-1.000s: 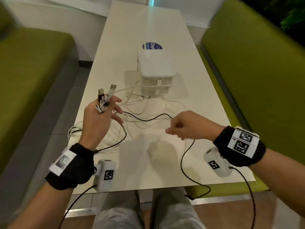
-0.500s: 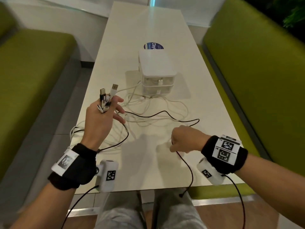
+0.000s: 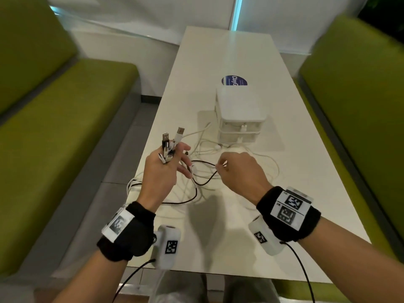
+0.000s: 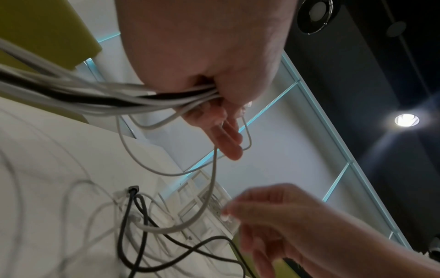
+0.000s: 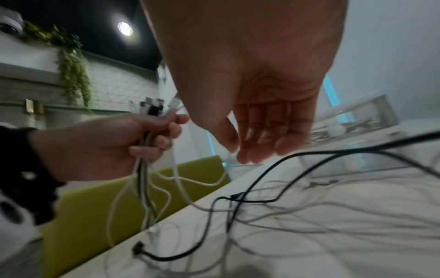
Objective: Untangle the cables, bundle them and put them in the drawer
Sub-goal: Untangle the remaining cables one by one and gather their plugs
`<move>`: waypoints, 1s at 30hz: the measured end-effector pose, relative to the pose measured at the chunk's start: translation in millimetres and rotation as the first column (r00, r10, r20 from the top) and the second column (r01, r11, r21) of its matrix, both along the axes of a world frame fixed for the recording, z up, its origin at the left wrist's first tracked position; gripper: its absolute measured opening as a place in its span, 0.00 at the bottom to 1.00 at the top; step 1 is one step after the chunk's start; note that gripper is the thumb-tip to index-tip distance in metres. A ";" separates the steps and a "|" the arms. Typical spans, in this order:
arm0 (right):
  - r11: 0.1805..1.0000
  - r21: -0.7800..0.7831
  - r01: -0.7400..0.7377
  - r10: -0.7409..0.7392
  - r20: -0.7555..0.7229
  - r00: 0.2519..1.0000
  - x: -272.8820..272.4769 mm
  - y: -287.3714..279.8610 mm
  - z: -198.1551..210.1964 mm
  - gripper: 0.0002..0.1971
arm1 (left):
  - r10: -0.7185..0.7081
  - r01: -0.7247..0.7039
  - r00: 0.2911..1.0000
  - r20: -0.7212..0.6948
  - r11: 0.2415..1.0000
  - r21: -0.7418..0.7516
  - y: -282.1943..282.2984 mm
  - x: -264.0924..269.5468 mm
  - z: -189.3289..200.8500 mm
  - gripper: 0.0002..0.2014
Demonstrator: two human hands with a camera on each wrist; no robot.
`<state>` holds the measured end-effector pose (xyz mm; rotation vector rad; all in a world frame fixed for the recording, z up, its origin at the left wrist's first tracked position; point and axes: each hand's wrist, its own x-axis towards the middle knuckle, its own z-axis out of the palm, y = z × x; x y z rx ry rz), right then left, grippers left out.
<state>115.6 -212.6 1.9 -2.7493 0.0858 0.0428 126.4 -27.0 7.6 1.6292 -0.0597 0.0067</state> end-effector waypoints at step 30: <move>0.889 0.341 -0.306 0.312 0.038 0.949 33.2 125.1 7.5 0.17 | 0.298 -0.285 0.954 0.029 0.933 -0.219 115.3 16.3 29.4 0.11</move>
